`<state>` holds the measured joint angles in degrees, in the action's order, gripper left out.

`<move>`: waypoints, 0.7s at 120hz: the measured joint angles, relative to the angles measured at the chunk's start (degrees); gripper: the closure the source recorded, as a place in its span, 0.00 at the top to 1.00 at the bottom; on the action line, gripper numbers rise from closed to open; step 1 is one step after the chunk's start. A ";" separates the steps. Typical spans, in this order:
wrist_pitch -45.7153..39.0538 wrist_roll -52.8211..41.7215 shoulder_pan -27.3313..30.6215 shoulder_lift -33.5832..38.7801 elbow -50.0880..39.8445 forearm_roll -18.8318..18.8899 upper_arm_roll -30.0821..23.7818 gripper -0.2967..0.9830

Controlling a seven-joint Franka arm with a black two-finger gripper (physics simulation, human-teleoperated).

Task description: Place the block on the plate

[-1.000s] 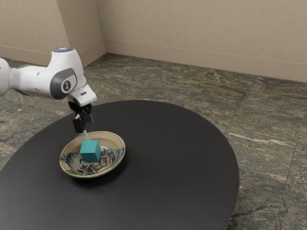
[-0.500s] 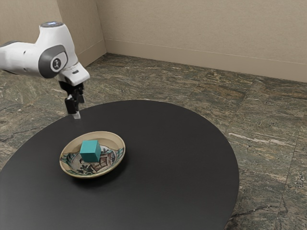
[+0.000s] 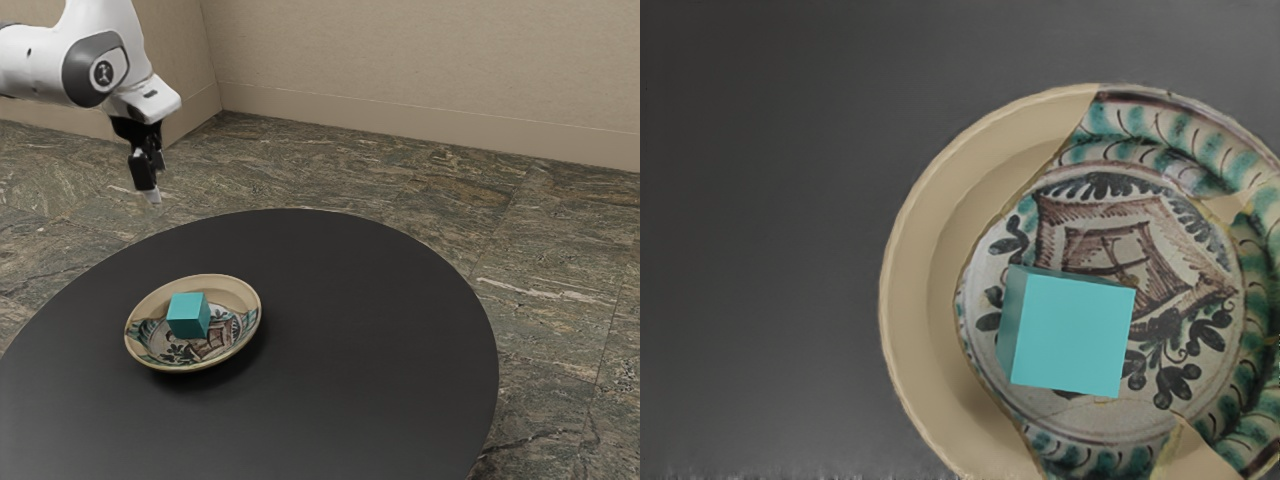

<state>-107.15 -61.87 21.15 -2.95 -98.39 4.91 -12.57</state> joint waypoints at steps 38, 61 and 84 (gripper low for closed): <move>8.44 9.86 -13.26 -0.08 6.54 0.81 13.46 0.77; 14.81 22.36 -16.02 -0.12 9.22 0.75 17.90 0.77; 20.55 33.23 -17.26 -0.22 13.55 0.94 18.85 0.77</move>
<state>-86.60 -28.63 3.89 -3.17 -84.84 5.85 6.28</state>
